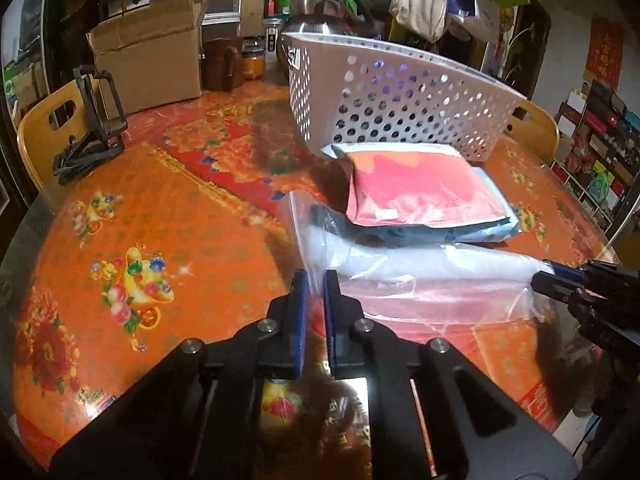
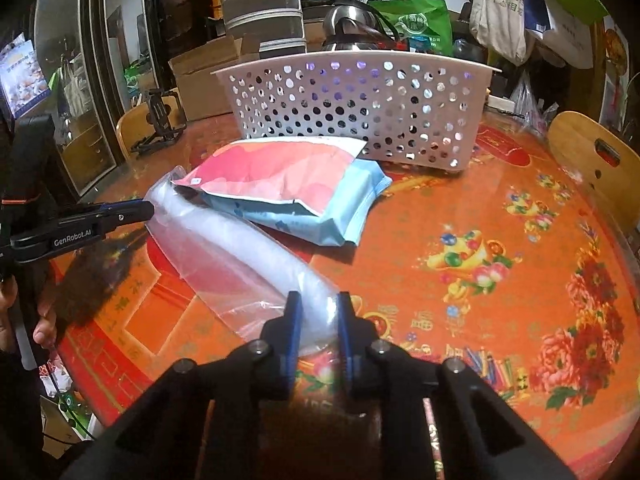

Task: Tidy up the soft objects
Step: 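Close both tools on the clear plastic bag, then lift the plastic bag into the basket and open both tools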

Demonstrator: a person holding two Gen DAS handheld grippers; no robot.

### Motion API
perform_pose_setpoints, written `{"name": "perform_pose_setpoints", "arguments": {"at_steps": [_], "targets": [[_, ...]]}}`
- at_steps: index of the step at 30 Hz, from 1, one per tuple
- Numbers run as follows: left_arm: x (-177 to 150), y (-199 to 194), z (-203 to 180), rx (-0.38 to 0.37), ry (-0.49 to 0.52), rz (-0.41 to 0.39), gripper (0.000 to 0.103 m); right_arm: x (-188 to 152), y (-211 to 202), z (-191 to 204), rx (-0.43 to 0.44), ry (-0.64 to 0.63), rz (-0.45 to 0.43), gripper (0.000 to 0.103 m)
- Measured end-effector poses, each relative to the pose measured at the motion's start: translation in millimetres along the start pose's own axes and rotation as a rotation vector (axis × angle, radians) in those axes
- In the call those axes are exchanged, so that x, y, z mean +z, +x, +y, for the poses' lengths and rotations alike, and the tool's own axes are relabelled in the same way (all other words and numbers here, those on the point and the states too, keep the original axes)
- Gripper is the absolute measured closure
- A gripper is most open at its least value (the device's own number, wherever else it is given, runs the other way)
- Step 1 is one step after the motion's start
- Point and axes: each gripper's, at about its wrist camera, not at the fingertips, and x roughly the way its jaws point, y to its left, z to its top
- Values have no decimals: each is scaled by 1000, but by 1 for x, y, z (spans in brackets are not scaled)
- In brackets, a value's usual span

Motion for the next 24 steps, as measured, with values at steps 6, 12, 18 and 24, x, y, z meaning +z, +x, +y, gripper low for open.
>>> {"name": "perform_pose_setpoints", "arguments": {"at_steps": [6, 12, 18, 24], "targets": [[-10, -18, 1, -27, -37, -21, 97, 1, -12, 1, 15, -12, -35, 94], [-24, -41, -3, -36, -48, -38, 97, 2, -25, 5, 25, -24, -73, 95], [-24, -60, -1, -36, -70, -75, 97, 6, -41, 8, 32, -42, -111, 95], [-9, -80, -9, -41, -62, -127, 97, 18, -58, 3, 32, -46, -156, 95]]}}
